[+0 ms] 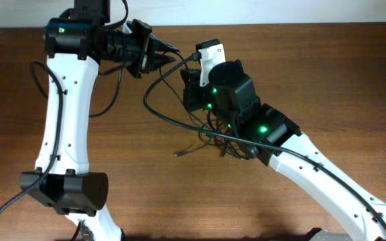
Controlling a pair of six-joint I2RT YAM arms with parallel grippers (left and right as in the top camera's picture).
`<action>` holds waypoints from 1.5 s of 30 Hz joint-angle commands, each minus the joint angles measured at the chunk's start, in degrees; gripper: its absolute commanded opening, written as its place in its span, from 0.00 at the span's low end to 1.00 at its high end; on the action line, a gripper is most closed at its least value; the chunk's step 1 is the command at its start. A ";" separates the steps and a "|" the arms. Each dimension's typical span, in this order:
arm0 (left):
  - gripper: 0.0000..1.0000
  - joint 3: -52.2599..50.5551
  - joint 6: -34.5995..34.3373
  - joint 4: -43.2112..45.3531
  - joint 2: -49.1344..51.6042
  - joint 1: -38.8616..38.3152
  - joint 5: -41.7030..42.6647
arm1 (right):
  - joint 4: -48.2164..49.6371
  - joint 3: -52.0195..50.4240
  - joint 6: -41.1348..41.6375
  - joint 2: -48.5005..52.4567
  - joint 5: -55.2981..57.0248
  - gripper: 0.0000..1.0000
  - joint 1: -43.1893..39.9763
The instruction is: Untangle cables
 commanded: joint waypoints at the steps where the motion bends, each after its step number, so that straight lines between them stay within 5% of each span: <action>1: 0.19 0.46 0.72 0.13 0.13 0.09 0.66 | 0.35 0.20 0.15 0.20 0.66 0.04 0.31; 10: 0.19 0.46 0.68 0.13 0.13 0.09 0.70 | 0.37 0.20 0.17 0.20 0.42 0.04 0.31; 16: 0.00 0.46 0.48 0.13 0.13 0.09 0.70 | 0.37 0.20 0.17 0.20 0.44 0.07 0.31; 18: 0.00 0.46 0.55 0.11 0.13 0.09 0.72 | 0.37 0.20 0.17 0.20 0.44 0.31 0.31; 21: 0.00 0.46 7.15 4.09 0.11 0.09 2.12 | 0.39 0.20 0.15 0.07 0.50 0.86 0.28; 23: 0.00 0.48 9.18 7.13 -0.07 0.09 4.59 | 0.42 0.20 0.15 -0.57 0.70 0.99 0.13; 31: 0.00 0.48 14.10 22.21 -2.89 0.09 11.56 | -1.62 0.20 0.33 -8.33 0.70 0.99 -2.95; 45: 0.00 0.48 15.15 42.18 -10.01 0.09 8.55 | -24.65 0.20 0.33 -17.86 0.55 0.99 -18.78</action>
